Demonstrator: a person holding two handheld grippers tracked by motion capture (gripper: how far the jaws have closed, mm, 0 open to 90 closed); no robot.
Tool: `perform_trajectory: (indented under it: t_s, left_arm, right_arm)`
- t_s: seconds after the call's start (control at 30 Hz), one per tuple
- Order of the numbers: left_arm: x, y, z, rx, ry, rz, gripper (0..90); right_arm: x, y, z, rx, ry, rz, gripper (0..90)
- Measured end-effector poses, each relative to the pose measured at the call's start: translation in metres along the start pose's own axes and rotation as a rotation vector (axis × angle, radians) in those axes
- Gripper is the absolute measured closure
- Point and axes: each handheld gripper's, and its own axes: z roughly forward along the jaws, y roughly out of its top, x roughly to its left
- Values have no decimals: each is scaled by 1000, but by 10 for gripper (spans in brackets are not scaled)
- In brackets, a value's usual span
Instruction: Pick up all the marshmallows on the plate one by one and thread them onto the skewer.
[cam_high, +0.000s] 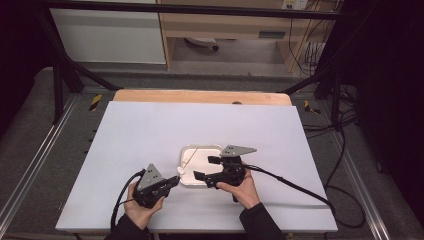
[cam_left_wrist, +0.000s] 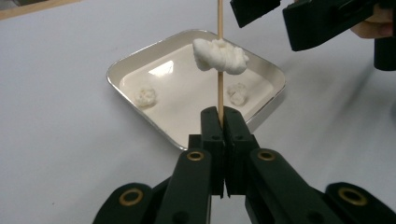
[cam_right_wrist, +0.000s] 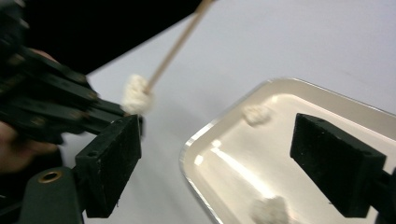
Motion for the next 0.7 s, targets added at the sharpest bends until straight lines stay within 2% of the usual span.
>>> perform_trajectory:
  t_s: [0.2,0.33,0.43,0.47,0.7]
  left_arm:
    - [3,-3,-1,11,-2,-3,886]
    - [4,-4,-1,17,-3,-4,885]
    - [5,-4,-1,19,-5,-9,885]
    - [5,-4,0,9,-19,2,885]
    - [5,-4,1,10,-21,7,885]
  right_arm:
    - [-11,-11,12,148,-124,-84,281]
    - [-17,-20,21,227,-170,-114,355]
    - [-18,-23,24,250,-180,-124,417]
    - [-19,-24,25,251,-180,-132,435]
    - [-18,-27,26,272,-177,-147,529]
